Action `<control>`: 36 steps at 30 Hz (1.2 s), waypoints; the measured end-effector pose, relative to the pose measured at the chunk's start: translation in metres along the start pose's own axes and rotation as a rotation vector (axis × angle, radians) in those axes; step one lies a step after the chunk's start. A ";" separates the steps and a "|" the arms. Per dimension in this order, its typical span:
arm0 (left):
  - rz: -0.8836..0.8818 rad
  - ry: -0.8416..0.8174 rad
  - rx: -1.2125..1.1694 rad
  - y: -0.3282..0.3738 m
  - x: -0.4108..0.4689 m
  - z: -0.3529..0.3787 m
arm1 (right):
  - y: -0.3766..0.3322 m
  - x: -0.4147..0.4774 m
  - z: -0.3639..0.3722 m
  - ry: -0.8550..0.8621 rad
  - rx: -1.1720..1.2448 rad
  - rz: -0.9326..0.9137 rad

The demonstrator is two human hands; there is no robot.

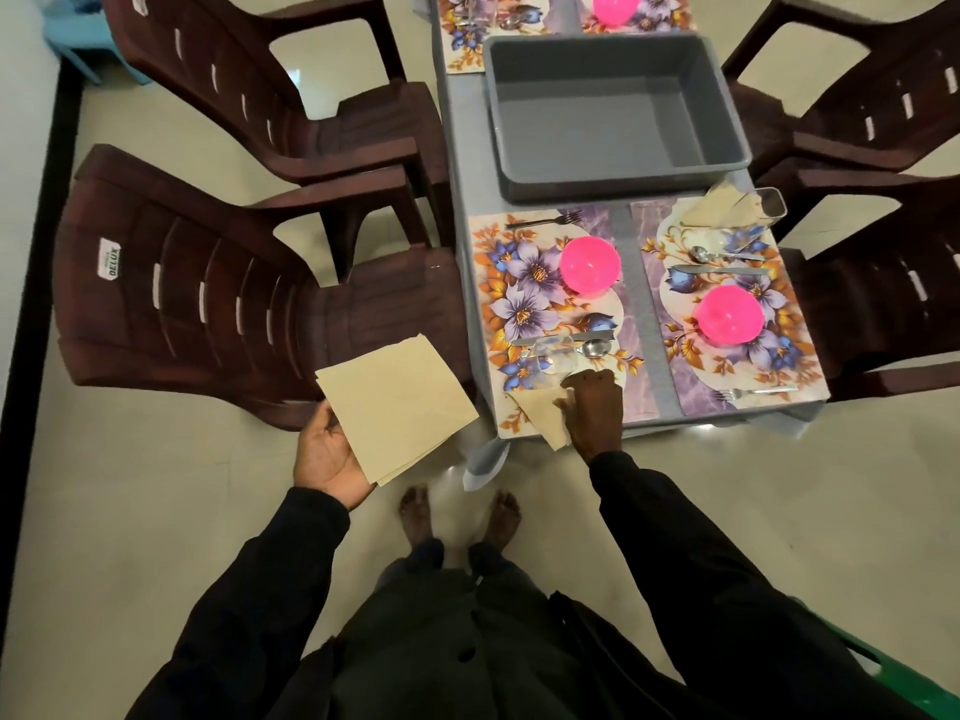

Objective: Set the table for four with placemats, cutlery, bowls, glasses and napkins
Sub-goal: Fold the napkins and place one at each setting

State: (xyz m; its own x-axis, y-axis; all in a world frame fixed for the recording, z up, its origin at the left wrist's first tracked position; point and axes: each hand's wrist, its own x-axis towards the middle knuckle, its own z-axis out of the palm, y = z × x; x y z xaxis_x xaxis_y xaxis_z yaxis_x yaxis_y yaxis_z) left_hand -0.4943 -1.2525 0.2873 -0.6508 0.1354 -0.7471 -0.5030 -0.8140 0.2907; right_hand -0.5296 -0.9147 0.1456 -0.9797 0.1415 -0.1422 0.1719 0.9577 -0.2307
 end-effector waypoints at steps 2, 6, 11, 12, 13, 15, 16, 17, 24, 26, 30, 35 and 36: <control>-0.002 0.011 0.004 -0.001 -0.002 0.002 | 0.000 -0.001 0.005 0.023 0.008 0.068; 0.007 0.030 0.016 -0.004 -0.002 0.008 | 0.006 -0.003 0.017 0.031 0.079 0.092; 0.007 0.043 0.007 -0.008 0.001 0.016 | 0.031 -0.018 0.032 0.012 0.103 -0.102; 0.009 0.042 0.012 -0.009 0.001 0.017 | 0.036 -0.020 0.034 0.007 0.088 -0.133; 0.008 0.038 0.019 -0.010 0.002 0.018 | 0.039 -0.022 0.037 0.004 0.070 -0.161; 0.008 0.028 0.027 -0.012 0.002 0.019 | 0.040 -0.025 0.041 0.010 0.044 -0.205; 0.010 0.025 0.028 -0.012 0.002 0.019 | 0.039 -0.026 0.041 0.019 0.041 -0.224; 0.012 0.026 0.029 -0.013 0.002 0.019 | 0.037 -0.027 0.041 0.027 0.043 -0.242; 0.013 0.044 0.050 -0.017 0.003 0.019 | 0.023 -0.025 0.039 0.032 0.085 -0.314; 0.015 0.040 0.036 -0.019 0.003 0.020 | 0.026 -0.026 0.040 0.026 0.130 -0.276; 0.015 0.023 0.036 -0.020 -0.001 0.023 | 0.034 -0.029 0.036 0.059 0.160 -0.226; 0.020 0.025 0.032 -0.023 -0.004 0.028 | 0.041 -0.028 0.036 0.029 0.144 -0.225; 0.022 0.028 0.035 -0.025 -0.004 0.029 | 0.040 -0.028 0.036 0.023 0.133 -0.225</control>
State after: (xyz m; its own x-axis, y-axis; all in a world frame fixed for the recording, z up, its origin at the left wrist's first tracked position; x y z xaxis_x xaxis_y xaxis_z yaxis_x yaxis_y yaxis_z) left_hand -0.4955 -1.2170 0.3005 -0.6461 0.1018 -0.7564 -0.5088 -0.7962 0.3274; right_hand -0.4917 -0.8889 0.1058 -0.9966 -0.0640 -0.0516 -0.0398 0.9246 -0.3790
